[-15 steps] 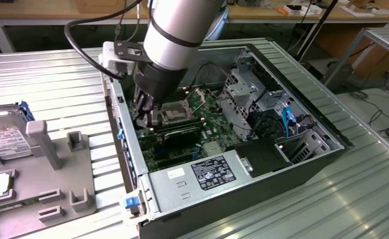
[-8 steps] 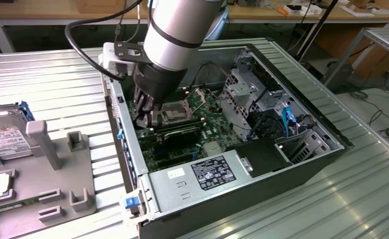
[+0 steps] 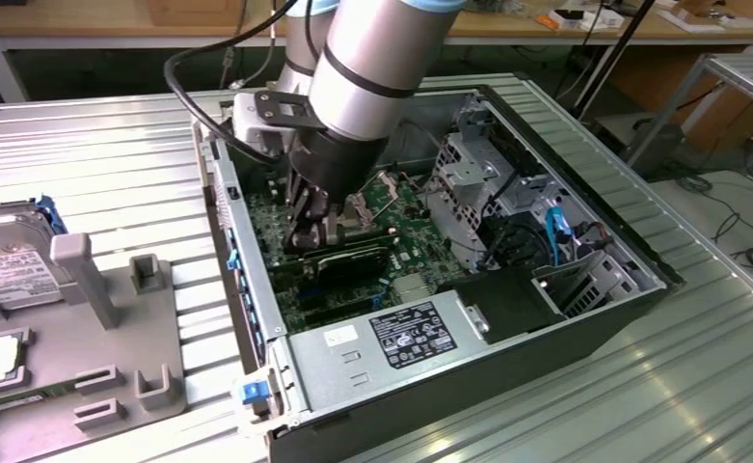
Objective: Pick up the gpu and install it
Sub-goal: 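Press down on the gpu until it lock into place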
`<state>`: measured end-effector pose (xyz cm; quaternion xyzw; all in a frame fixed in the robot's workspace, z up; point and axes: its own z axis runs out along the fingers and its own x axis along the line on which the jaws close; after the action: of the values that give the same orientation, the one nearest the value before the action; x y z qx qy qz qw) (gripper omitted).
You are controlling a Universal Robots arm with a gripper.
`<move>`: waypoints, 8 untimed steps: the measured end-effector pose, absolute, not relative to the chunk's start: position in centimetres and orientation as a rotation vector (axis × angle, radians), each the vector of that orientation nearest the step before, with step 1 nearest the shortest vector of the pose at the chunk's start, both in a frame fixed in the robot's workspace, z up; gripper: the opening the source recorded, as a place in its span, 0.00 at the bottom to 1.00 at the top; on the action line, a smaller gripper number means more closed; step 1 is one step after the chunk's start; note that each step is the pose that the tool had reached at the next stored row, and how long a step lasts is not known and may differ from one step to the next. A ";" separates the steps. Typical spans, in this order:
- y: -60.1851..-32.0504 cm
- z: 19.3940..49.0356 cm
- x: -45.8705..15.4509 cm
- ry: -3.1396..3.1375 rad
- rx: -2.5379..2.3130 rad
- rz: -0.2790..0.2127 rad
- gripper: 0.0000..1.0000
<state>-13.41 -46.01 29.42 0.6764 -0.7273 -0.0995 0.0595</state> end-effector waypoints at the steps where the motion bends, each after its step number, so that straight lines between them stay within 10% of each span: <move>1: -46.0 29.4 -13.2 -2.203 2.063 -0.289 0.11; 8: -46.0 29.0 -12.0 -2.181 2.153 -0.223 0.11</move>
<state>-11.97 -46.01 29.02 0.7002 -0.7094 -0.0725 0.0347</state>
